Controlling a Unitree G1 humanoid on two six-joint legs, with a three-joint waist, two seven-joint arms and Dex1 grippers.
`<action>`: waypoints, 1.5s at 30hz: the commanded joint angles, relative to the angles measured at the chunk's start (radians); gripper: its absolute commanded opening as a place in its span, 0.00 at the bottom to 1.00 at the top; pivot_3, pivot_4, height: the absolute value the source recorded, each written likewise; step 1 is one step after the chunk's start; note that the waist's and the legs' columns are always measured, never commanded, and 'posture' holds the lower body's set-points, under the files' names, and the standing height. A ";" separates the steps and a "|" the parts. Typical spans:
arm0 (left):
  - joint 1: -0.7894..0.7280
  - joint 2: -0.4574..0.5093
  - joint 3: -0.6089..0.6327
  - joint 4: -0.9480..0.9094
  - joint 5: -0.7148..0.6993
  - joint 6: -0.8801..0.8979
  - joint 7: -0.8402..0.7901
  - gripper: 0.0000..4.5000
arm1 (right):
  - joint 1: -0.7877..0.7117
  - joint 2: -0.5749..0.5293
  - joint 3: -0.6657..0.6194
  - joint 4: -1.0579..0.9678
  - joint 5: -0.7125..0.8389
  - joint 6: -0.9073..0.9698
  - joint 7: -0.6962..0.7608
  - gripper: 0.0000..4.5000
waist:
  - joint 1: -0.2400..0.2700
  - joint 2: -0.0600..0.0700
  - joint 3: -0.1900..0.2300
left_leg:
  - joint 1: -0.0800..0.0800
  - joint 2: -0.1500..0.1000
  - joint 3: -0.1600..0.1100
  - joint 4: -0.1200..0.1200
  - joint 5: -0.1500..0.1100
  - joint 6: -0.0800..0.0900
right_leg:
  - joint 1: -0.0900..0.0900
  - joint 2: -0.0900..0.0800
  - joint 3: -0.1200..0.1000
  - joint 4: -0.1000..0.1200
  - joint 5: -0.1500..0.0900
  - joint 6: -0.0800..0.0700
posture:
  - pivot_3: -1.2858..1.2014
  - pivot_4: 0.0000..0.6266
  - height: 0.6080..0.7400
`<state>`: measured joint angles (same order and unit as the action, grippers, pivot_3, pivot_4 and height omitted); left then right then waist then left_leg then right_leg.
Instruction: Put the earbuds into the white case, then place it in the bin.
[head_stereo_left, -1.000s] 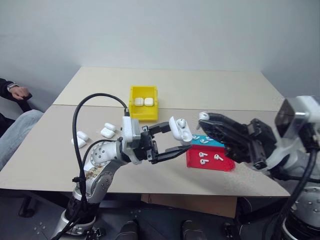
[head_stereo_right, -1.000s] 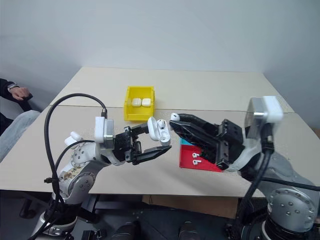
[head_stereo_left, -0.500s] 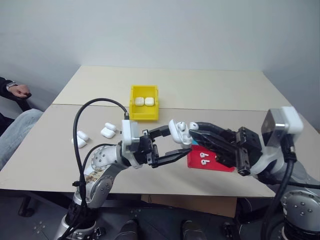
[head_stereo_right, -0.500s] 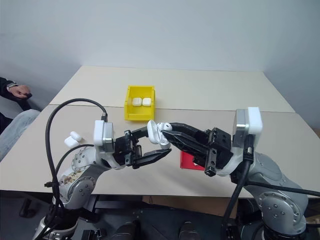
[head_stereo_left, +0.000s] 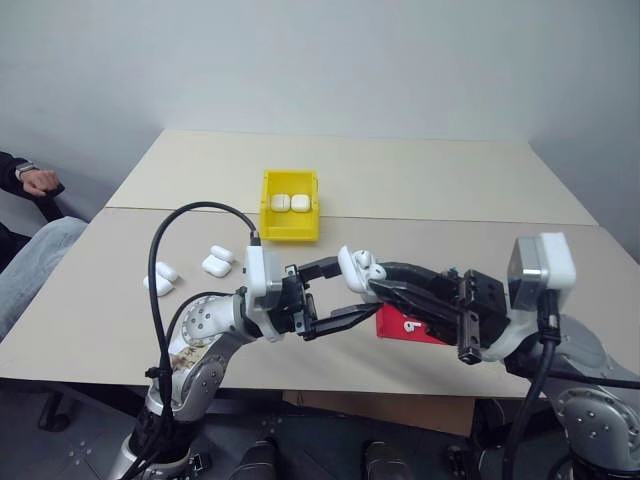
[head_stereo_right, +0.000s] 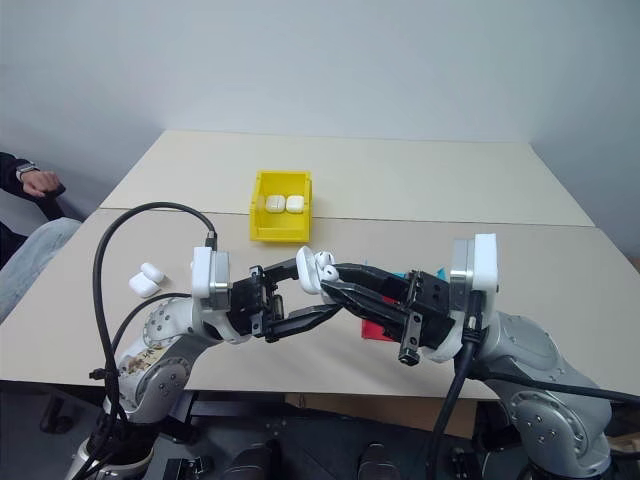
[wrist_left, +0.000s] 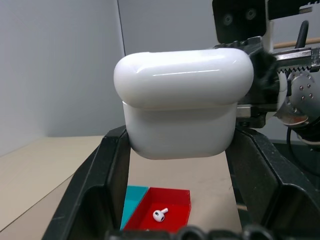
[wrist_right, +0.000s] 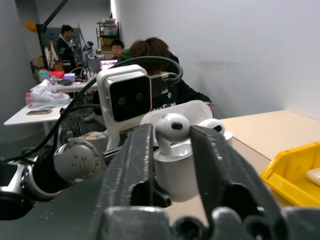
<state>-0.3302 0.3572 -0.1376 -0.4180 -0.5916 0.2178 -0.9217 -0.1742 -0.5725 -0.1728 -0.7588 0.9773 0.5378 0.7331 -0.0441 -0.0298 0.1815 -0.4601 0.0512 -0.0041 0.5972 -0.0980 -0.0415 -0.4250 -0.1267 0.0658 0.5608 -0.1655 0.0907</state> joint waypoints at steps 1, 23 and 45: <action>0.001 0.000 0.008 -0.043 -0.011 -0.029 -0.013 0.61 | 0.001 -0.017 0.031 -0.021 -0.069 -0.028 -0.010 0.56 | 0.000 0.000 0.000 | 0.000 0.000 0.000 0.000 0.000 0.000 | 0.000 0.000 0.000 0.000 0.000 0.000 | 0.52 0.24 1.00; -0.023 0.042 -0.087 0.094 0.184 -0.117 -0.083 0.61 | -0.356 -0.389 -0.045 0.204 0.046 0.057 0.326 0.12 | -0.003 -0.001 0.001 | -0.001 0.000 0.000 0.003 0.000 0.001 | 0.000 0.000 0.000 -0.005 0.000 0.000 | 0.52 0.24 1.00; -0.101 0.029 -0.158 0.100 0.244 -0.076 -0.087 0.61 | -0.569 -0.325 0.332 0.257 -0.316 0.040 0.468 0.01 | 0.019 -0.001 0.001 | -0.001 -0.001 0.000 -0.004 0.000 0.001 | -0.012 0.002 0.001 0.018 0.000 0.000 | 0.52 0.24 1.00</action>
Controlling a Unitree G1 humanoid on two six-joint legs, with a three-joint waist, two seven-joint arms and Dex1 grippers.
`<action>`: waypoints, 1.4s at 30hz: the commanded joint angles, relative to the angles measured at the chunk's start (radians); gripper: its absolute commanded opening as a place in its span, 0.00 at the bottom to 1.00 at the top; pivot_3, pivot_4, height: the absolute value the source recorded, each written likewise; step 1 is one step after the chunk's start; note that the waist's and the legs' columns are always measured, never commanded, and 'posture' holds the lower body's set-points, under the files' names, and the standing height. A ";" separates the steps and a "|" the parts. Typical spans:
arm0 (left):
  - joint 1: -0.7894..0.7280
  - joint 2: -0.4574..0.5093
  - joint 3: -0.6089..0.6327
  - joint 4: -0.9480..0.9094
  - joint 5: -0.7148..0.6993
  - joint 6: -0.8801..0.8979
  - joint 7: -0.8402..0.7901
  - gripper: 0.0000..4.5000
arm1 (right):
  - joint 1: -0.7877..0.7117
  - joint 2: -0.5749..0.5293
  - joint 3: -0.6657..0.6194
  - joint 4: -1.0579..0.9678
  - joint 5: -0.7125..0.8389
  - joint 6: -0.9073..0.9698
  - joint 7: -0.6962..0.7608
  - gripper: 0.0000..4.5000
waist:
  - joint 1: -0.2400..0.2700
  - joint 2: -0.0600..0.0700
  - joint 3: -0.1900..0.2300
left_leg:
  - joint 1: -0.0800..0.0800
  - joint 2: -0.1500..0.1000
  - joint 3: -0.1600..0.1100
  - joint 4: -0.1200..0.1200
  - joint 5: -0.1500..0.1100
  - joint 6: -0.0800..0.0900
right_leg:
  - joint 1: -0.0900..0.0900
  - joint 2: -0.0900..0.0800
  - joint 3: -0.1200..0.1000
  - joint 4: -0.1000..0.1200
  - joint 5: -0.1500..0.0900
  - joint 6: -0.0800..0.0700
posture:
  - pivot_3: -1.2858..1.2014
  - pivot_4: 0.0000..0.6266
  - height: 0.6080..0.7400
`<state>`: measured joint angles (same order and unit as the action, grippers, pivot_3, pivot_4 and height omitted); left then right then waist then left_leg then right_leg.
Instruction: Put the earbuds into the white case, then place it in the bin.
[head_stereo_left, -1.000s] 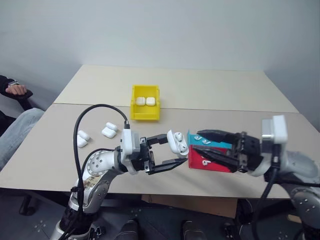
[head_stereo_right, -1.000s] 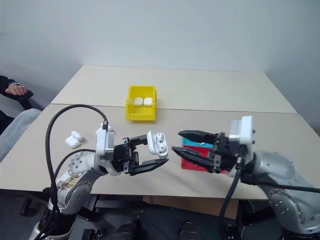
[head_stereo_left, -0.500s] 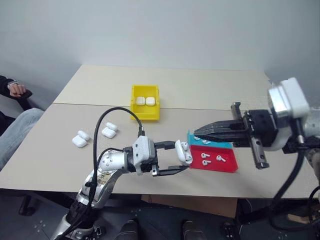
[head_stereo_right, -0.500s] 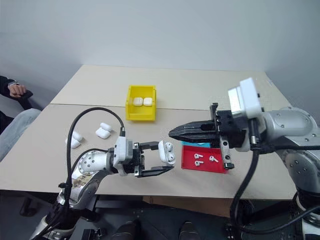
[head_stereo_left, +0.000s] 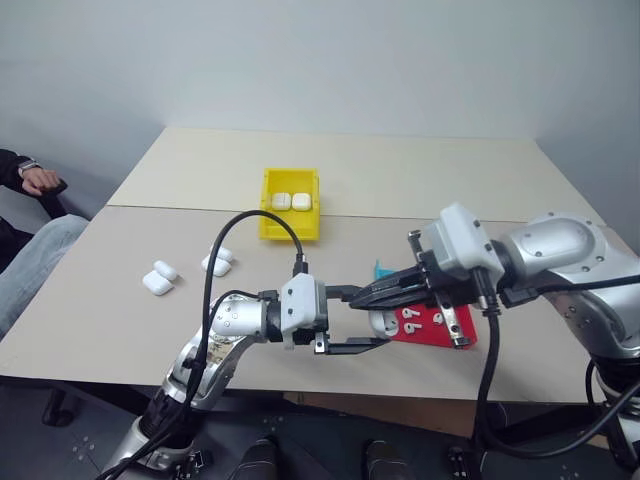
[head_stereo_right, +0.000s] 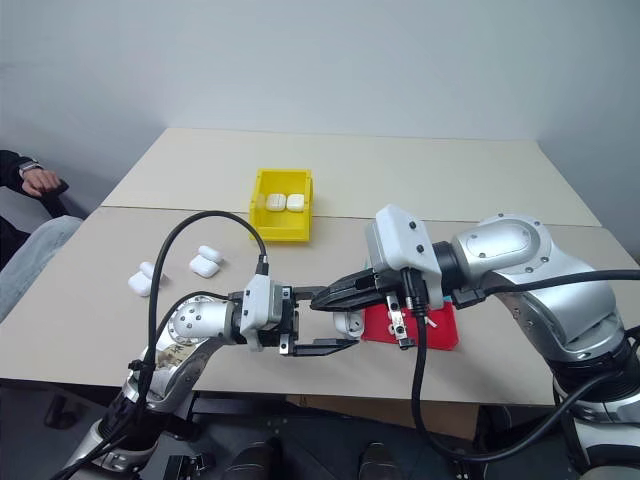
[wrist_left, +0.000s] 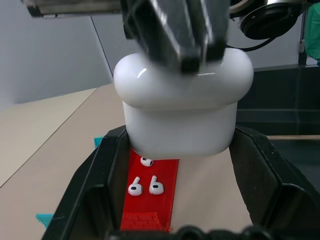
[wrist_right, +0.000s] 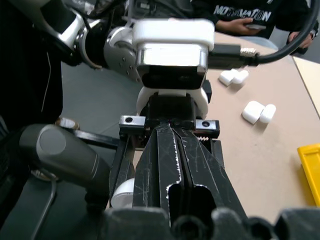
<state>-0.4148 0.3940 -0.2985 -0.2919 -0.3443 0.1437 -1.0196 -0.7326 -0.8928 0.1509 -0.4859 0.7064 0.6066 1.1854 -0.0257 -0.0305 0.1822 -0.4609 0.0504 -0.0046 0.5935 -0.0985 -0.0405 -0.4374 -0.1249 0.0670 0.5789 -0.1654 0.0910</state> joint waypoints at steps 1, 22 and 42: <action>-0.016 -0.008 0.004 -0.026 -0.003 -0.002 0.010 0.61 | -0.008 -0.005 0.012 -0.016 -0.058 -0.032 0.021 0.01 | 0.002 0.000 0.000 | 0.000 0.000 0.000 0.001 0.000 0.000 | 0.000 0.000 0.000 0.000 0.000 0.000 | 0.52 0.24 1.00; -0.038 -0.057 0.095 0.022 0.021 -0.009 0.140 0.61 | 0.014 0.041 -0.255 0.038 0.058 -0.028 -0.069 0.01 | 0.013 0.000 0.000 | 0.000 0.000 0.000 0.005 0.000 0.000 | 0.002 0.000 0.000 0.000 0.000 0.000 | 0.52 0.24 1.00; -0.851 -0.258 0.293 1.370 0.387 -0.175 0.939 0.61 | 0.289 0.053 -0.376 -0.113 0.052 0.035 -0.395 0.01 | 0.030 -0.002 0.001 | 0.000 -0.001 -0.001 0.003 0.000 0.000 | 0.004 0.000 0.000 -0.001 0.000 0.005 | 0.52 0.24 1.00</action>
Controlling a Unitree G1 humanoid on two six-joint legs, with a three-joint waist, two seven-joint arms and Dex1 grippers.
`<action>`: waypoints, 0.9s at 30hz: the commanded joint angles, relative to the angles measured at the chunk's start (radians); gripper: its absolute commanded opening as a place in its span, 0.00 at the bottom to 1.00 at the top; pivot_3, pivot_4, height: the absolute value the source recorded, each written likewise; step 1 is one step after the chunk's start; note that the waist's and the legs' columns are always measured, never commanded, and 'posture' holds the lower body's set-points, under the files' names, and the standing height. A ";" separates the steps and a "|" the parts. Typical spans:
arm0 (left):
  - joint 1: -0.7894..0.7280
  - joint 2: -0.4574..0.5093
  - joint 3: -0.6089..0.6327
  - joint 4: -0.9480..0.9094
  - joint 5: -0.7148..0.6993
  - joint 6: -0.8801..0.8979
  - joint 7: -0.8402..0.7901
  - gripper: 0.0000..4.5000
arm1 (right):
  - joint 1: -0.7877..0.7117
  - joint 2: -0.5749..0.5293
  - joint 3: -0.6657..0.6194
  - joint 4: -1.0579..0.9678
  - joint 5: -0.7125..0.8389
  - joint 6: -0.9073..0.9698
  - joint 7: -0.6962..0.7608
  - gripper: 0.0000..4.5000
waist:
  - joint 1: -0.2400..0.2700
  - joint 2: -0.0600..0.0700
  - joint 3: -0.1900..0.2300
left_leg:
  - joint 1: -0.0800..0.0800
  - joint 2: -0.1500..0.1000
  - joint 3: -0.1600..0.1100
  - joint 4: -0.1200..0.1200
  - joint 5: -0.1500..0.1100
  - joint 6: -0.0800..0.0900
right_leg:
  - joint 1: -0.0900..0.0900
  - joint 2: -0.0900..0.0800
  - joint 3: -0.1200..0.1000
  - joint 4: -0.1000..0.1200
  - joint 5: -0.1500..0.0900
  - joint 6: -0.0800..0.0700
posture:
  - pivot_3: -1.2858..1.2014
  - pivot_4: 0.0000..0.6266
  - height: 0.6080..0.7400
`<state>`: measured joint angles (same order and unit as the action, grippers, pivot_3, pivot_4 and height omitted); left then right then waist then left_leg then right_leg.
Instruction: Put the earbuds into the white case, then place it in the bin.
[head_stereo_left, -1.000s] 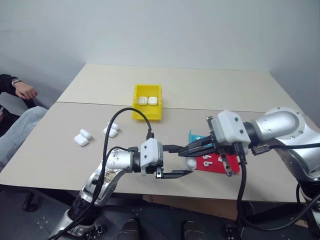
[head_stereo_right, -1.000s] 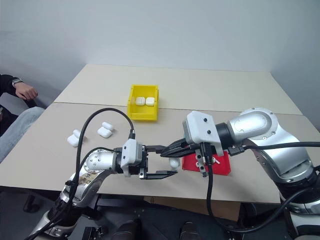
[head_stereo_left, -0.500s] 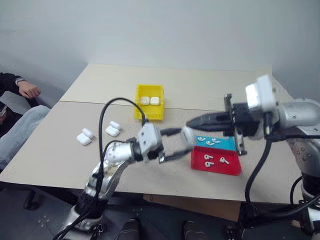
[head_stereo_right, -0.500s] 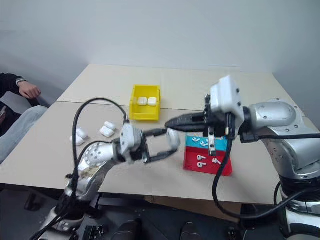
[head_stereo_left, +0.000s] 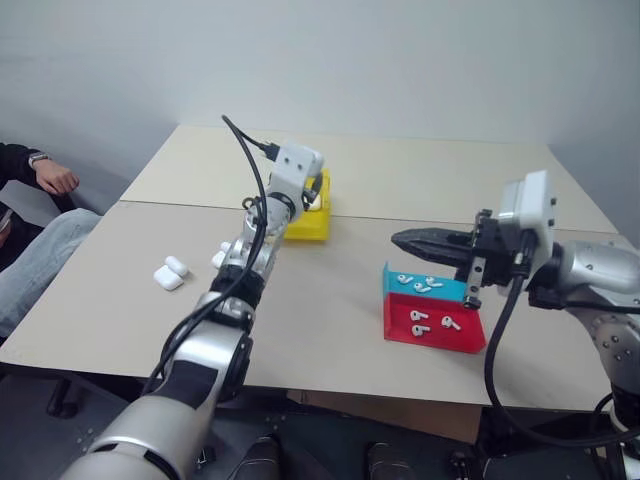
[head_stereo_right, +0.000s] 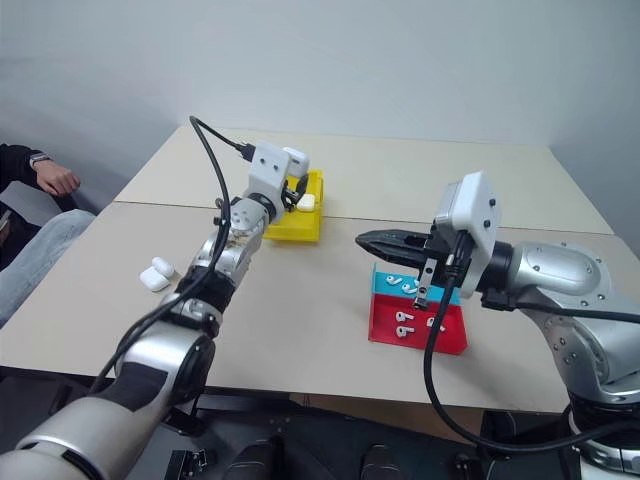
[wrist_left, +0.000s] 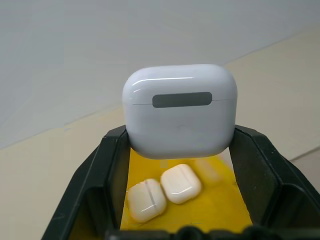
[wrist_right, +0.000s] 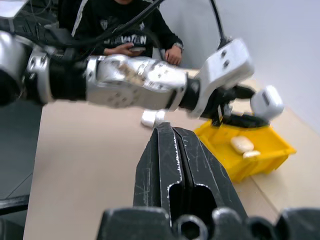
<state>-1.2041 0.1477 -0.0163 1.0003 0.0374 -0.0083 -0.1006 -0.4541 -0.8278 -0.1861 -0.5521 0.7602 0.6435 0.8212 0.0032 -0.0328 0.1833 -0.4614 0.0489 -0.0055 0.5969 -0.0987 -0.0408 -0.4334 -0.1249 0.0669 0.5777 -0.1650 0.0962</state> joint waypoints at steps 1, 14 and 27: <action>-0.076 -0.012 0.006 0.108 0.016 -0.030 0.024 0.61 | 0.019 -0.012 -0.038 -0.051 -0.004 0.003 -0.042 0.01 | 0.005 0.000 0.000 | 0.000 0.000 0.000 -0.001 0.000 0.000 | 0.000 0.000 0.000 0.000 0.000 0.000 | 0.52 0.24 1.00; -0.104 -0.017 0.010 0.161 0.047 -0.099 0.027 1.00 | 0.035 -0.035 0.022 -0.051 -0.072 0.002 -0.063 0.00 | 0.009 -0.002 0.001 | -0.001 0.000 0.000 -0.002 0.001 -0.002 | -0.002 0.000 0.000 0.000 0.000 0.001 | 0.52 0.24 1.00; 0.344 0.094 0.090 -0.645 -0.262 0.211 -0.390 1.00 | 0.181 -0.136 -0.066 0.020 -0.185 -0.155 0.107 0.00 | -0.005 -0.001 0.001 | 0.000 0.000 0.000 -0.004 0.002 -0.003 | -0.002 0.001 0.000 0.002 0.001 0.001 | 0.52 0.24 1.00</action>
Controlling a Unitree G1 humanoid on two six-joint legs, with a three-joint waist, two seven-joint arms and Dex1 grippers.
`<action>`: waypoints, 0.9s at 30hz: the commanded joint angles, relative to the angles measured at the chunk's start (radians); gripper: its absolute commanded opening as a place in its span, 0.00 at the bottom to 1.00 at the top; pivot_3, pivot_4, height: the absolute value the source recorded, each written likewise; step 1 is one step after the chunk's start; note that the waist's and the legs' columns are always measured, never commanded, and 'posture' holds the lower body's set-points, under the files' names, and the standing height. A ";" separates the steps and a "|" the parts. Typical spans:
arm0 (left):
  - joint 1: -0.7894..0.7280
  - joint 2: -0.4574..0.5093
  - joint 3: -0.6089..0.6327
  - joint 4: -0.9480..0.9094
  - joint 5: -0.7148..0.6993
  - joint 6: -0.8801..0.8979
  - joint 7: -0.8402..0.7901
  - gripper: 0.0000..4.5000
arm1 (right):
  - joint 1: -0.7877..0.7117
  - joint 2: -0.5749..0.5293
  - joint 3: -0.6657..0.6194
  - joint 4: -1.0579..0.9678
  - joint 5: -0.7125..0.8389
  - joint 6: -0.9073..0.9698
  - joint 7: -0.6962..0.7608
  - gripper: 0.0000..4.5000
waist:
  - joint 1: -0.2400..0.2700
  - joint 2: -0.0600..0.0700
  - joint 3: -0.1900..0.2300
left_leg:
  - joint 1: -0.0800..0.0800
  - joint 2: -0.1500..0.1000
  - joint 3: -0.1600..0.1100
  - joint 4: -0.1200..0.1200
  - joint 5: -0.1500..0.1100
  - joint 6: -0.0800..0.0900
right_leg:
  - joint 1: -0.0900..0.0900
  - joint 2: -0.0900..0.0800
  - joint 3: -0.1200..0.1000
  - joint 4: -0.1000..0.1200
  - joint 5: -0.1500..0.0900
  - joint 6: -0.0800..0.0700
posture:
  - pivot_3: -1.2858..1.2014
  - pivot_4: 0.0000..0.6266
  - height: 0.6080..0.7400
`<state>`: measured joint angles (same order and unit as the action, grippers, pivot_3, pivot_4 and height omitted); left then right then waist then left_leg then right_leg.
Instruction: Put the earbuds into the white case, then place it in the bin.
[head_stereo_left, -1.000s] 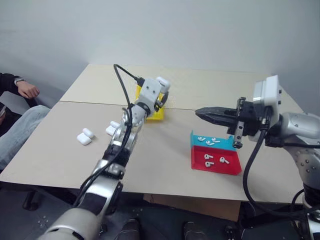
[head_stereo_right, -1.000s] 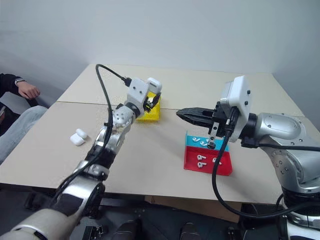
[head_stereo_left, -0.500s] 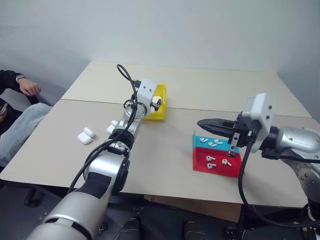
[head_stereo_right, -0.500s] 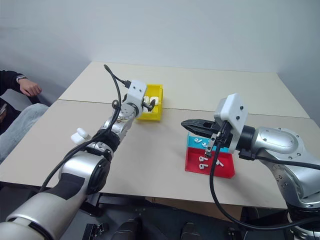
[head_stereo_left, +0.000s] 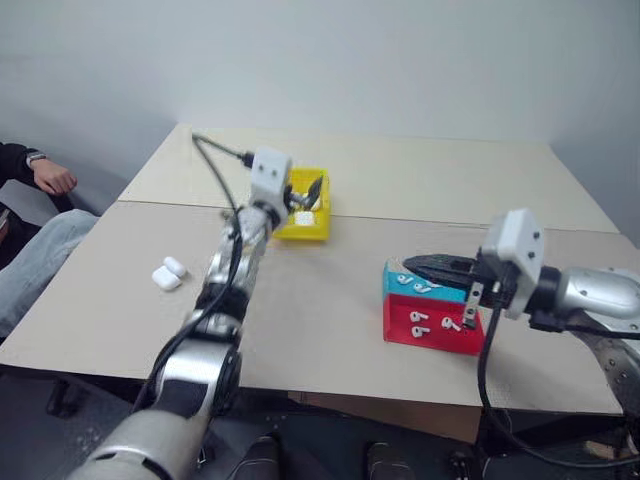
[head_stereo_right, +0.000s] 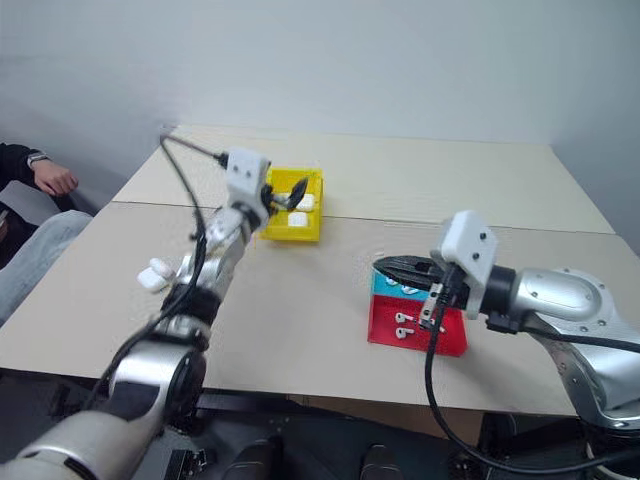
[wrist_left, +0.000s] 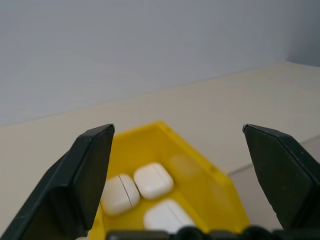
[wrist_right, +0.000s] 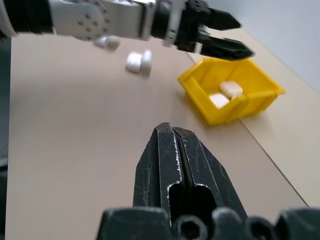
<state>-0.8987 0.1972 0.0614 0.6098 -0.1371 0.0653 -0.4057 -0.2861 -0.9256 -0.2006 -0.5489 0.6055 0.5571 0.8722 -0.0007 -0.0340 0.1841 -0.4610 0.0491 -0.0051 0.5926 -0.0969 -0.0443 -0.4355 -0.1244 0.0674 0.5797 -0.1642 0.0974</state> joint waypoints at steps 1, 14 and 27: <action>0.081 0.072 0.002 -0.330 -0.093 0.163 -0.114 1.00 | 0.022 -0.049 -0.062 0.031 -0.035 -0.083 0.077 0.00 | -0.003 0.000 0.000 | 0.000 0.000 0.000 0.000 0.001 -0.001 | 0.000 0.000 0.000 0.000 0.000 0.000 | 0.52 0.24 1.00; 0.464 0.504 0.081 -0.926 -0.353 0.450 -0.472 1.00 | 0.111 -0.192 -0.173 0.279 -0.099 -0.376 0.443 0.00 | -0.029 0.000 0.000 | 0.006 0.002 0.000 0.008 0.001 -0.002 | 0.009 0.000 0.000 0.000 0.001 -0.002 | 0.52 0.24 1.00; 0.662 0.750 0.099 -0.965 -0.409 0.350 -0.800 1.00 | 0.111 -0.207 -0.134 0.314 -0.154 -0.429 0.474 0.00 | -0.067 0.001 0.000 | -0.002 0.003 0.000 0.012 -0.001 0.001 | 0.000 -0.002 -0.001 -0.016 0.001 -0.003 | 0.52 0.24 1.00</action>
<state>-0.2105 0.9281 0.1394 -0.3405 -0.5181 0.4174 -1.1913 -0.1644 -1.1309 -0.3245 -0.2228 0.4459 0.1615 1.3368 -0.0678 -0.0330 0.1838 -0.4636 0.0518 -0.0048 0.6045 -0.0985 -0.0427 -0.4352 -0.1266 0.0659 0.5618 -0.1633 0.0945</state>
